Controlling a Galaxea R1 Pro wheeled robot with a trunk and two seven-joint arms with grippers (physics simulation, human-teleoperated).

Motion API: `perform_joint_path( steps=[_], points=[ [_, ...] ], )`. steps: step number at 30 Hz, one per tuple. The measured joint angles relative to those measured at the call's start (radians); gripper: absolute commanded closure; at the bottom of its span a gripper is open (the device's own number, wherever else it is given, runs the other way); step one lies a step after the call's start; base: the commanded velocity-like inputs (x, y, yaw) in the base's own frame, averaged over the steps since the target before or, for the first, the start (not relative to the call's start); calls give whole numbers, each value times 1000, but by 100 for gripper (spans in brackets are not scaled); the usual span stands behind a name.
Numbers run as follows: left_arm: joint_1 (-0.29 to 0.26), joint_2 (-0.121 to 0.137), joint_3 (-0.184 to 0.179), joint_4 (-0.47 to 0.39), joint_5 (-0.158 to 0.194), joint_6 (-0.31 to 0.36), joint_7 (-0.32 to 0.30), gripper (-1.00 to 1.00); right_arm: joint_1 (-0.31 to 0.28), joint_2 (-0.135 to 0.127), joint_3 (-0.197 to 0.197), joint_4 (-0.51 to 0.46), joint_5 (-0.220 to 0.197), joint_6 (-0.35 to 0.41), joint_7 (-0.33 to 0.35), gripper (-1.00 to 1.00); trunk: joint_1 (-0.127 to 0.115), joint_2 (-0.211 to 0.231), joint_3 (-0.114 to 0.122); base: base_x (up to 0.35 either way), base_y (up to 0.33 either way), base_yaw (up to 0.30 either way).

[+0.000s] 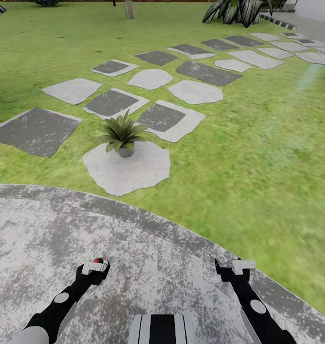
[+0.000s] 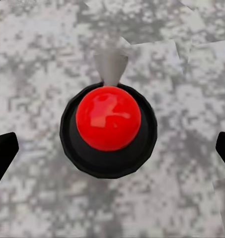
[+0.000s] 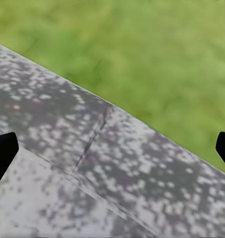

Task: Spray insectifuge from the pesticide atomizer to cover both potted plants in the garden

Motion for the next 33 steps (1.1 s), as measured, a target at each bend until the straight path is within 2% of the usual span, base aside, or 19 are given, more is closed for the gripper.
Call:
perform_joint_path(
  steps=[33],
  points=[
    [0,0,-1,0,0,-5,-1,-100,0,0,0,1,0,0,0,-100,0,0,8,0,0,0]
  ],
)
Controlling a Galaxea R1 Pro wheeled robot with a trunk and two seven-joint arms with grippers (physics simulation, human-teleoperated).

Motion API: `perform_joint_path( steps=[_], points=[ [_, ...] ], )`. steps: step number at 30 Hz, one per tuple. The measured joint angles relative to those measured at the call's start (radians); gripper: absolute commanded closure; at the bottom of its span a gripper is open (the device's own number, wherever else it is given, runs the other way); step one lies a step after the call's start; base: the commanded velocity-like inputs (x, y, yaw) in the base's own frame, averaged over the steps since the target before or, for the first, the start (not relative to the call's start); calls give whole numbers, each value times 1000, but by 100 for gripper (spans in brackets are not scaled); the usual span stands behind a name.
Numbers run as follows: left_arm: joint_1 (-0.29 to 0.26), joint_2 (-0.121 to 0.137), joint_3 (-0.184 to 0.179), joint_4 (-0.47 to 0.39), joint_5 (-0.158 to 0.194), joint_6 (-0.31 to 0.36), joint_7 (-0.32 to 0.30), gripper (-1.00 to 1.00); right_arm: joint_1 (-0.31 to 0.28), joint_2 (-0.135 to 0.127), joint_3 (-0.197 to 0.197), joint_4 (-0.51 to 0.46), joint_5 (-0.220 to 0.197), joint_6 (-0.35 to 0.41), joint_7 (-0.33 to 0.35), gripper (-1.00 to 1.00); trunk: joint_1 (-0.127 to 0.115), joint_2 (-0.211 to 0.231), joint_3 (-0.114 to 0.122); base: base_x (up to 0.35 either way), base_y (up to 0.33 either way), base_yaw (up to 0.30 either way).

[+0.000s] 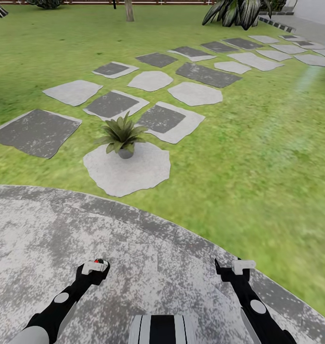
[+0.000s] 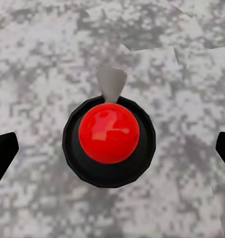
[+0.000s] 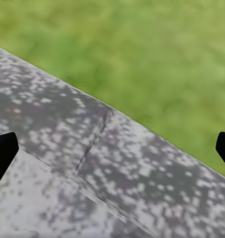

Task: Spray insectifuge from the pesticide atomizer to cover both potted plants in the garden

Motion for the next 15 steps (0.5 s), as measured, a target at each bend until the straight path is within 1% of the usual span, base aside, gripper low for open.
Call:
perform_joint_path(
  steps=[4,5,15],
  points=[
    [0,1,0,0,0,-1,-5,-100,0,0,0,0,0,0,0,-100,0,0,0,0,0,0],
    [0,1,0,0,0,-1,-5,100,0,0,0,0,0,0,0,-100,0,0,0,0,0,0],
    [0,1,0,0,1,-1,0,100,0,0,0,0,0,0,0,-100,0,0,0,0,0,0]
  ],
)
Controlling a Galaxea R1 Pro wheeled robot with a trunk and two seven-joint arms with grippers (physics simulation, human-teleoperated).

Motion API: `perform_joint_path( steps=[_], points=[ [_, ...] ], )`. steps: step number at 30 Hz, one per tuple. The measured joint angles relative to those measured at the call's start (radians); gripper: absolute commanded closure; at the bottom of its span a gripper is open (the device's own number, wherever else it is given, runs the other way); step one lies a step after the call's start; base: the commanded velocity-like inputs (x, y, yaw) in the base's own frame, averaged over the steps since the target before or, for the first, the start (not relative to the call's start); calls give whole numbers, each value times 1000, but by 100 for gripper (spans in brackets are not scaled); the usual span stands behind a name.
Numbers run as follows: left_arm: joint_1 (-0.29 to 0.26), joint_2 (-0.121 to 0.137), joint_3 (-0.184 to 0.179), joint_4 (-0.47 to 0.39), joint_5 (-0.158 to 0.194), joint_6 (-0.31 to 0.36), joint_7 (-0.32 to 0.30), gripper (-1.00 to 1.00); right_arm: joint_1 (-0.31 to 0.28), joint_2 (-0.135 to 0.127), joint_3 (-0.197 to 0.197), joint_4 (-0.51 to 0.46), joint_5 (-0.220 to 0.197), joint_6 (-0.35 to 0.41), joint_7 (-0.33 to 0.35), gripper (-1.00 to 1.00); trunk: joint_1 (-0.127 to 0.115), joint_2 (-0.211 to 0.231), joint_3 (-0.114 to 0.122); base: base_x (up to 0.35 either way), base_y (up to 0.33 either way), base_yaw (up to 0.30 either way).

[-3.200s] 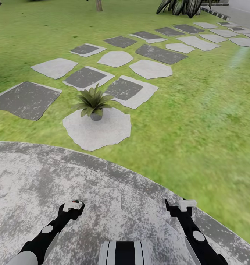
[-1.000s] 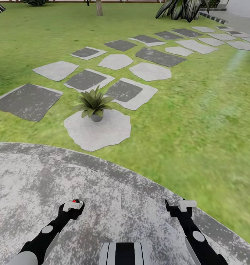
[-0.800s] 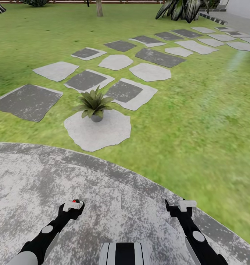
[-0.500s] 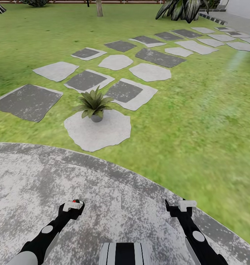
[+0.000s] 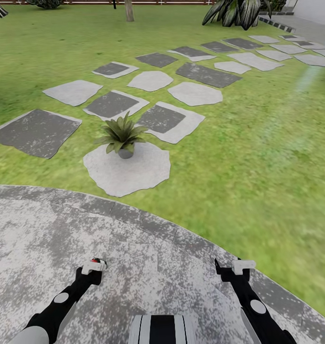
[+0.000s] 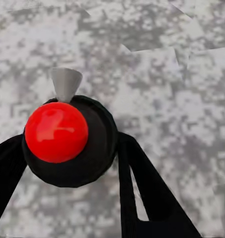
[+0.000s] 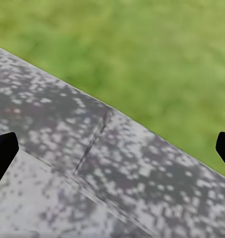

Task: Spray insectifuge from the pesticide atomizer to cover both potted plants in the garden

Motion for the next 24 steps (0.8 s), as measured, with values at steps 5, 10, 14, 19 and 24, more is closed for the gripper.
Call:
perform_joint_path(
  steps=[5,10,14,19,24],
  points=[
    [0,0,1,0,0,0,0,100,0,0,0,0,0,0,0,-100,0,0,0,0,0,0],
    [0,-1,1,0,-1,-1,-4,100,0,0,0,-1,0,0,0,-100,0,0,0,0,0,0],
    [0,0,0,-1,-1,-2,-8,100,0,0,0,-3,0,0,0,-100,0,0,0,0,0,0],
    [0,4,3,-2,-1,4,-7,100,0,1,0,-3,0,0,0,-100,-1,1,11,0,0,0],
    [0,5,3,-1,-1,9,-7,100,0,2,0,-3,0,0,-1,-100,-4,2,31,0,0,0]
  ],
)
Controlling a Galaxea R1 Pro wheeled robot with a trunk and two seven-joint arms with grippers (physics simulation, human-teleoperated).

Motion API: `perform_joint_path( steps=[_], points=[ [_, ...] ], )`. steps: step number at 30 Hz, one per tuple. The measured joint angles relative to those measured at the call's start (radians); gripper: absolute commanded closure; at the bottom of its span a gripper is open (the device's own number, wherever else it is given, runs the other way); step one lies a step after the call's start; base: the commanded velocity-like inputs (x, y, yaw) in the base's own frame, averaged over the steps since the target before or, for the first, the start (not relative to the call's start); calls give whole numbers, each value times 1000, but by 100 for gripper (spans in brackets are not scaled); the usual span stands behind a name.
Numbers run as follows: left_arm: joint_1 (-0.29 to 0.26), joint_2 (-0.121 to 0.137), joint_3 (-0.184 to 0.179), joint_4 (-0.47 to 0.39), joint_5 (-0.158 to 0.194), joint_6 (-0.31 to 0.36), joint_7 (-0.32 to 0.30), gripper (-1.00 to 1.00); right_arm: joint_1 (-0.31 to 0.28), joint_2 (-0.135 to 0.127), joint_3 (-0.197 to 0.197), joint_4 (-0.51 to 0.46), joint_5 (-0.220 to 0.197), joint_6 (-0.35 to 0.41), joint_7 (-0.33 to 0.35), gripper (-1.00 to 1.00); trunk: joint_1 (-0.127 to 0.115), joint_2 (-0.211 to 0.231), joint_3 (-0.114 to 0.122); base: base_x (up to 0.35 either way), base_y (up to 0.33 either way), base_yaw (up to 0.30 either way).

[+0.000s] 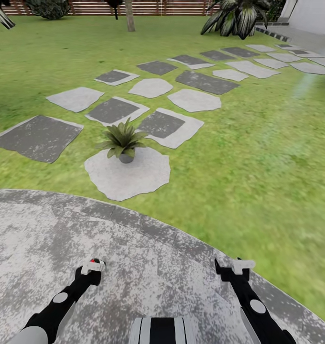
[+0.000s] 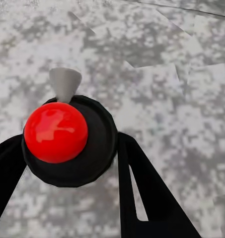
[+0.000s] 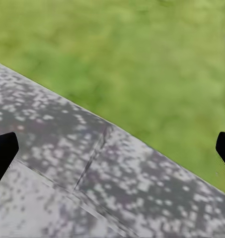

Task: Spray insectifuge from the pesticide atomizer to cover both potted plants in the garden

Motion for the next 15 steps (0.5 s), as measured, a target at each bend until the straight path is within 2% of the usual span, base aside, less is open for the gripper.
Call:
perform_joint_path(
  steps=[15],
  points=[
    [2,1,9,13,5,6,12,100,0,5,-1,1,0,-2,-1,-100,-7,4,59,0,0,-1]
  ],
)
